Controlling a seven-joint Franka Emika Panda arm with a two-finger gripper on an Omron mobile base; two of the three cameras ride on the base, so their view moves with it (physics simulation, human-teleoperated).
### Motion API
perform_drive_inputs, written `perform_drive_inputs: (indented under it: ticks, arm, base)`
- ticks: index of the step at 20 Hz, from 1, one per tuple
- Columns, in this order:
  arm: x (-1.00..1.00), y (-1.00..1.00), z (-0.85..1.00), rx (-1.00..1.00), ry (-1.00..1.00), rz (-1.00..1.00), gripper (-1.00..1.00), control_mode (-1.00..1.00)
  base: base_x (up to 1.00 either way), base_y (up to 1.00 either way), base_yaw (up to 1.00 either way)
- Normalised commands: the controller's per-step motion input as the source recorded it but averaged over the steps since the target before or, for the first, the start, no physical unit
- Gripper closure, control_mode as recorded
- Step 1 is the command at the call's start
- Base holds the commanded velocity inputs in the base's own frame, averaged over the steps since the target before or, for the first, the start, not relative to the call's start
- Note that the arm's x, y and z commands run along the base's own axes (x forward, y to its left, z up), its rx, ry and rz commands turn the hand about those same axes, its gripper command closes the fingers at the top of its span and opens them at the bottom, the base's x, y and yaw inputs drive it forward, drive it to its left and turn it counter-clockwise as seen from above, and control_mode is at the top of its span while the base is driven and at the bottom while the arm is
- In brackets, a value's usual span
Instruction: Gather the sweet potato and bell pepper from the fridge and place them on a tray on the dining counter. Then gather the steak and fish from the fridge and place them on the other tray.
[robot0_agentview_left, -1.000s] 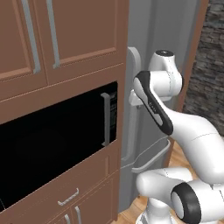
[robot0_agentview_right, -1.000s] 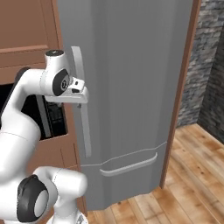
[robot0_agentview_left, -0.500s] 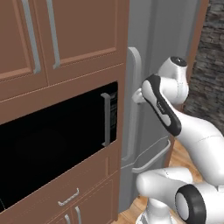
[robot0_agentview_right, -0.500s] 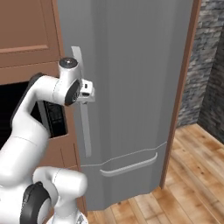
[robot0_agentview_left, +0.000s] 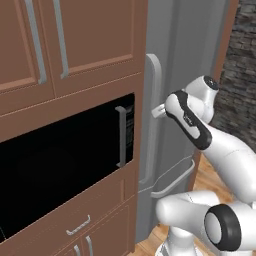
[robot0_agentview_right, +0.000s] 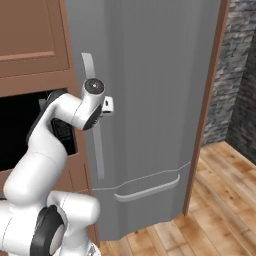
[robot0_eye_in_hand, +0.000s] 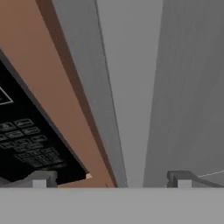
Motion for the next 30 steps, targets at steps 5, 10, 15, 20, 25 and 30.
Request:
perform_drive_inputs:
  ticks: [5,10,15,20,25,30]
  arm:
    - [0.39,0.01,0.14,0.03,-0.07,0.12,-1.0,-1.0]
    - [0.45,0.0,0.13,0.02,-0.01,0.13,-1.0,-1.0]
    - [0.55,0.0,0.03,0.02,0.0,0.12,-1.0,-1.0]
    - [0.49,0.0,0.0,0.0,0.0,0.11,-1.0,-1.0]
    - [0.3,0.12,0.0,0.0,0.0,0.07,-1.0,-1.0]
    - [0.09,0.43,-0.12,0.0,-0.04,0.03,-1.0,-1.0]
  base:
    - [0.0,0.0,0.0]
    - [0.0,0.0,0.0]
    - [0.0,0.0,0.0]
    - [0.0,0.0,0.0]
    - [0.0,0.0,0.0]
    - [0.0,0.0,0.0]
